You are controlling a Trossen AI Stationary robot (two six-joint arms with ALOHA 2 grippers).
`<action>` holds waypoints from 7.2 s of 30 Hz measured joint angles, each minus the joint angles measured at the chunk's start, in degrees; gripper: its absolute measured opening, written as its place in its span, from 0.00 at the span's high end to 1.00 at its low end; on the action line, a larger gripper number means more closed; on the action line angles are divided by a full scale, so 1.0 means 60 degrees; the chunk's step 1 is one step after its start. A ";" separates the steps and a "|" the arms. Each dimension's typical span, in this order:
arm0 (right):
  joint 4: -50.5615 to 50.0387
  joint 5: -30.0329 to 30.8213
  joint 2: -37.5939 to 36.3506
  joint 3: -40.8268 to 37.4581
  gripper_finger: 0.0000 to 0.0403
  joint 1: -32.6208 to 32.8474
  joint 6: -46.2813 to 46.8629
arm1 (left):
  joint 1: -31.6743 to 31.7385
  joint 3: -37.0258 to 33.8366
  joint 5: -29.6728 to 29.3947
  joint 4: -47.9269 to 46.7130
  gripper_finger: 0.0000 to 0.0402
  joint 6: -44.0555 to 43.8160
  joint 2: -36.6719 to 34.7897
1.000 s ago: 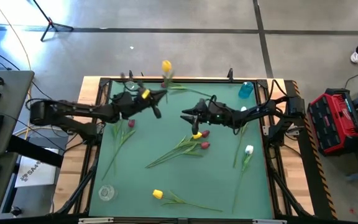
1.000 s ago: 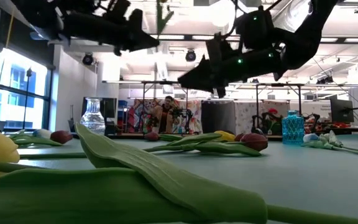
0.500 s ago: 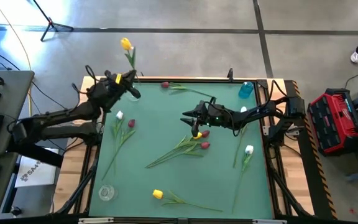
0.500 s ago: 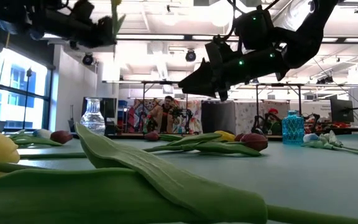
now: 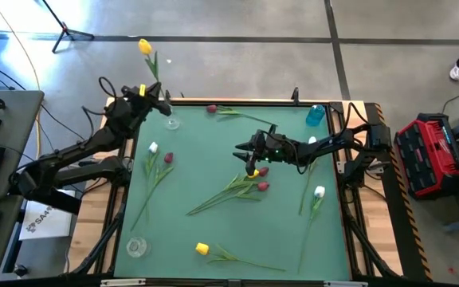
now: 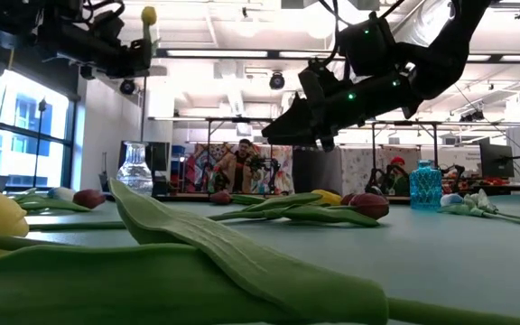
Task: Sort flowers into vase by color
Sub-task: Put the top yellow tulip into the top transparent vase
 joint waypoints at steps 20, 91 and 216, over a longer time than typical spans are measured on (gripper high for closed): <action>0.0056 0.0160 0.0000 0.0000 0.65 0.0000 0.0451 | 0.0163 -0.1180 -0.0122 -0.1179 0.85 -0.2491 0.0056; -0.8622 -0.1156 0.1016 0.2798 0.99 0.0747 -0.4531 | -0.6972 -0.1177 0.3229 -0.2072 0.57 -0.0557 -0.0078; 0.2863 0.1781 -0.2871 -0.3439 0.60 0.1821 0.0597 | -0.6661 -0.0251 -0.1198 1.1130 1.00 0.2243 0.7171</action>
